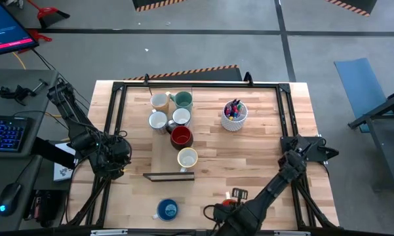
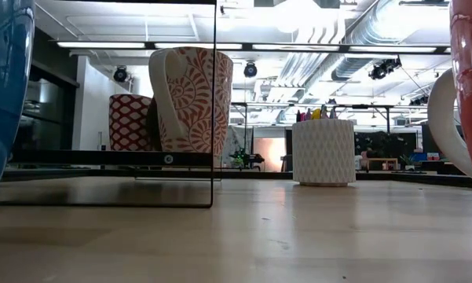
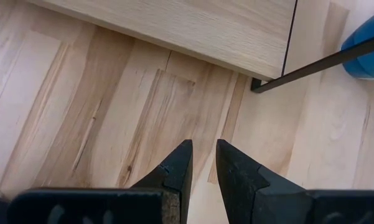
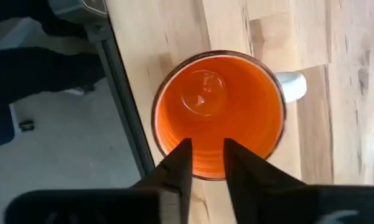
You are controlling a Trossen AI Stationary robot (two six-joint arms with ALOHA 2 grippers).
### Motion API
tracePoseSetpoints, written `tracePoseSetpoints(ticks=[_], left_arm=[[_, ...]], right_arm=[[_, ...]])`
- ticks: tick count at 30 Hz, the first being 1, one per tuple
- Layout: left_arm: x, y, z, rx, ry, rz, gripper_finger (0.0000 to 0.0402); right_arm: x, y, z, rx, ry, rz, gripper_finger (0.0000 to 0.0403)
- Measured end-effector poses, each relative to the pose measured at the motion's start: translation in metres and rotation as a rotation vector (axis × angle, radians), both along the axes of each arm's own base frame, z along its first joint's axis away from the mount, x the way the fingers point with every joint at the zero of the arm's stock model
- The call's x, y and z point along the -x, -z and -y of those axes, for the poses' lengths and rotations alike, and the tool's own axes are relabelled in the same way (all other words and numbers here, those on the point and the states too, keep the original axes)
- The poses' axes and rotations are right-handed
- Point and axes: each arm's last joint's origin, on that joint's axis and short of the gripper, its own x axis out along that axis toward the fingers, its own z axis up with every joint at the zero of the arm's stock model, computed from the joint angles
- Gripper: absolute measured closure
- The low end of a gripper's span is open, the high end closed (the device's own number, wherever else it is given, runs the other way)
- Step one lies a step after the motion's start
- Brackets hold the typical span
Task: Place coffee mugs
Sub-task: Move the orange mug to the bottom middle of the table
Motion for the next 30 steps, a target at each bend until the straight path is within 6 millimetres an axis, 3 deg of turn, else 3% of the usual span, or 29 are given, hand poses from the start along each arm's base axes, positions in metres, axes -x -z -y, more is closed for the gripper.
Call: tracePoseSetpoints(ticks=[9, 20, 30], left_arm=[[0.0, 0.0, 0.0, 0.0, 0.0, 0.0, 0.0339], [0.0, 0.0, 0.0, 0.005, -0.009, 0.0, 0.0339], [0.0, 0.0, 0.0, 0.005, -0.009, 0.0, 0.0339]], right_arm=[[0.007, 0.0, -0.019, -0.076, 0.024, 0.057, 0.0273], [0.003, 0.001, -0.02, -0.066, 0.029, 0.104, 0.0269], [-0.008, 0.028, -0.025, -0.008, -0.007, 0.081, 0.0269]])
